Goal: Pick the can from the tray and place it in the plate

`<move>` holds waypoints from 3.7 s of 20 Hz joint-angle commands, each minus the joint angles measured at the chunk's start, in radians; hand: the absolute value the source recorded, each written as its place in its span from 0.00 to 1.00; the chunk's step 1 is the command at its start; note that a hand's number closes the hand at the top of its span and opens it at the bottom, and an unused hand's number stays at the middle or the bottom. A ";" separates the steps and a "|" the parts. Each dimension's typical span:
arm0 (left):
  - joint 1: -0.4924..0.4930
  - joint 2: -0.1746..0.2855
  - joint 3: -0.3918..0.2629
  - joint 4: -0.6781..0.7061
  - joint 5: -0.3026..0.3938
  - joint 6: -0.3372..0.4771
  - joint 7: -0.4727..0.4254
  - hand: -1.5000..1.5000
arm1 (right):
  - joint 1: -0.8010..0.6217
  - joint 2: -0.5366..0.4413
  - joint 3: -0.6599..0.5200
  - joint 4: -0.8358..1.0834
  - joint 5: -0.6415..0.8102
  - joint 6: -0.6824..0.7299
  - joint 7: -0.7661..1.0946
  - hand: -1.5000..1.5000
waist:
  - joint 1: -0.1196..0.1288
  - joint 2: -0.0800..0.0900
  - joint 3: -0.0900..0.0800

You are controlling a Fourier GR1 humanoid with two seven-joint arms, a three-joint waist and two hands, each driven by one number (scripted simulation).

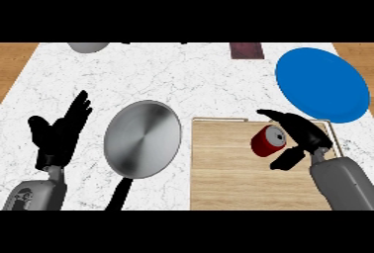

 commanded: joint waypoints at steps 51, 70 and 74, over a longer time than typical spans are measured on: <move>-0.042 -0.049 0.048 0.018 -0.048 -0.047 -0.009 0.50 | -0.391 -0.085 -0.539 0.670 0.122 -0.744 -0.390 1.00 | 0.022 0.009 0.002; -0.025 -0.040 0.053 0.006 -0.033 -0.084 -0.017 0.50 | -0.521 -0.258 -0.653 0.998 0.028 -0.525 -0.774 0.00 | 0.049 0.017 0.005; -0.050 -0.021 0.071 0.047 -0.031 -0.090 -0.002 0.50 | -0.572 -0.213 -0.728 0.970 -0.090 -0.381 -0.892 0.00 | 0.026 0.009 0.003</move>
